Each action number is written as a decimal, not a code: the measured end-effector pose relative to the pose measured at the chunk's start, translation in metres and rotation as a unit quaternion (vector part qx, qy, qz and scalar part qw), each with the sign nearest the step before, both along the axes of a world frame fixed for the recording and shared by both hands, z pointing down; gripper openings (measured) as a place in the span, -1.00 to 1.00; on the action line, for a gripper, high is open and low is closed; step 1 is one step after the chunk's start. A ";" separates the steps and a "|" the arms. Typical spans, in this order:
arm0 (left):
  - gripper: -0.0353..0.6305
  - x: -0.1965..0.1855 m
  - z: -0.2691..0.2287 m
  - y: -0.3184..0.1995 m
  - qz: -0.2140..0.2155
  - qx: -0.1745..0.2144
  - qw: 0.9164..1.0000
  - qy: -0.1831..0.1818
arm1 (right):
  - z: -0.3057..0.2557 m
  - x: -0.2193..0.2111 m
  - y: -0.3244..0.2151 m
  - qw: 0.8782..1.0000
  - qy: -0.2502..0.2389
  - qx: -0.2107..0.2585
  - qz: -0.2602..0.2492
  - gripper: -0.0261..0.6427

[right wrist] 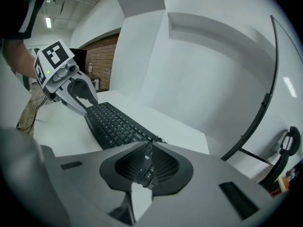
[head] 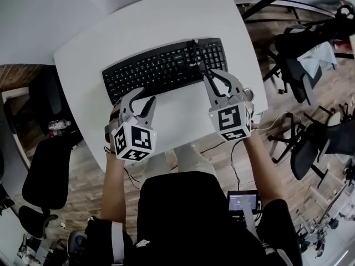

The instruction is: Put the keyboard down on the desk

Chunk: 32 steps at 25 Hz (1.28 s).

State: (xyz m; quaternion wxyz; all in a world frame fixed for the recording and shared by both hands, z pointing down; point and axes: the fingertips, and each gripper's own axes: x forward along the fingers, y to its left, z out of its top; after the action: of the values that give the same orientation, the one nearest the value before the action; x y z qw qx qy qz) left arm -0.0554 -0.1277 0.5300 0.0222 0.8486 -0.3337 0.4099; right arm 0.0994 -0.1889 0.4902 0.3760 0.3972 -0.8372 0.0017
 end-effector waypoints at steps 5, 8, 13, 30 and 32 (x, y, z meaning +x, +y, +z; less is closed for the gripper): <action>-0.50 0.008 -0.034 0.000 -0.030 -0.001 0.998 0.056 | -0.039 0.003 0.005 0.998 -0.046 0.015 0.046 -0.75; -0.66 0.006 -0.057 -0.002 -0.040 0.007 0.996 0.080 | -0.067 -0.002 0.006 0.994 -0.080 0.026 0.068 -0.77; -0.81 0.002 -0.102 -0.007 -0.068 0.035 0.990 0.115 | -0.114 -0.009 0.011 0.987 -0.121 0.057 0.092 -0.79; -0.85 -0.008 -0.270 0.016 -0.090 0.138 0.949 0.270 | -0.232 -0.052 0.059 0.960 -0.225 0.132 0.103 -0.79; -0.85 -0.012 -0.284 0.020 -0.099 0.144 0.944 0.281 | -0.243 -0.057 0.063 0.958 -0.225 0.144 0.104 -0.79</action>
State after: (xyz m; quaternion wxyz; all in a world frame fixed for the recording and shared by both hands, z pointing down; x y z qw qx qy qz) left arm -0.0678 -0.1081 0.2460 0.0333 0.8862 -0.4515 0.0984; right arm 0.0427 -0.1256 0.2471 0.1146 0.5211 -0.8457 0.0095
